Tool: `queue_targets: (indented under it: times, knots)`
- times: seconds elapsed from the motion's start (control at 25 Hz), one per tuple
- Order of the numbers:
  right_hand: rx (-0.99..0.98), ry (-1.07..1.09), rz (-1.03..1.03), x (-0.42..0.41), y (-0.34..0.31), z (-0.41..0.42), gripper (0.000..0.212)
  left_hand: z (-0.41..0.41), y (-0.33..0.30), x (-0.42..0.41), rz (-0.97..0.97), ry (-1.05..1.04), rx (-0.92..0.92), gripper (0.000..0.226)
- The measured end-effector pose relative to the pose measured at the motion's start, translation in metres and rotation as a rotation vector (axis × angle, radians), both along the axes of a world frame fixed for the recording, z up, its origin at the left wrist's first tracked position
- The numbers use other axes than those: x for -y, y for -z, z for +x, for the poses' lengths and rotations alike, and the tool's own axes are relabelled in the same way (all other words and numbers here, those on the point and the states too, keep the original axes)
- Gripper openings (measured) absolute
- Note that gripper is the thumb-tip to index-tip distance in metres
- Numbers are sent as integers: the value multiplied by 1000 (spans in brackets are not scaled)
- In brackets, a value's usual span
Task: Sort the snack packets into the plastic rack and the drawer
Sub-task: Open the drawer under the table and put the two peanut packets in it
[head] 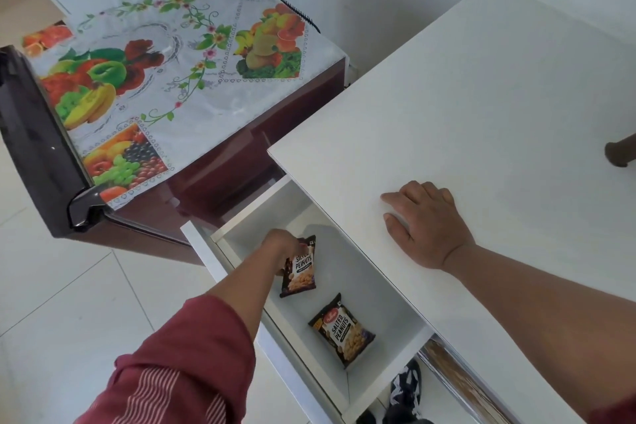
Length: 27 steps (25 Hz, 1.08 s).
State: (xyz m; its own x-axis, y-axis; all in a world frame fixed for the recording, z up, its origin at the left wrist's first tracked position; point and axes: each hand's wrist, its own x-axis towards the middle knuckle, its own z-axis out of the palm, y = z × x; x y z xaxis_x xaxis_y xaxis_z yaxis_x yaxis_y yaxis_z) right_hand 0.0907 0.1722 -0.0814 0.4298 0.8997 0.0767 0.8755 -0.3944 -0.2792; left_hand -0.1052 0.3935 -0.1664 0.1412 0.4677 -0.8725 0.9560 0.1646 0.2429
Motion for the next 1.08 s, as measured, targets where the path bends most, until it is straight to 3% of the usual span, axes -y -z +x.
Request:
queue_targets:
  times: [0.12, 0.2, 0.44, 0.64, 0.8, 0.92, 1.08]
  knots:
    - [12, -13, 5, 0, 1, 1, 38, -6, 18, 1, -8, -20, -93, 59]
    - [16, -17, 8, 1, 1, 2, 38, -9, 28, 2, 45, -28, -103, 48]
    - [25, -26, 14, 0, 1, 1, 39, -9, 31, 3, 273, 378, -241, 15]
    - [21, -21, 12, 0, 0, 1, 40, -18, 33, 15, 497, 667, -266, 46]
    - [23, -15, 18, 0, 1, 0, 40, -13, 35, 20, 267, 800, -60, 40]
    - [14, -11, 14, 0, 1, 0, 40, -14, 37, 30, 179, 1090, -155, 33]
    - [9, -7, 11, 0, 0, -1, 40, -15, 31, 31, 129, 1269, -257, 14]
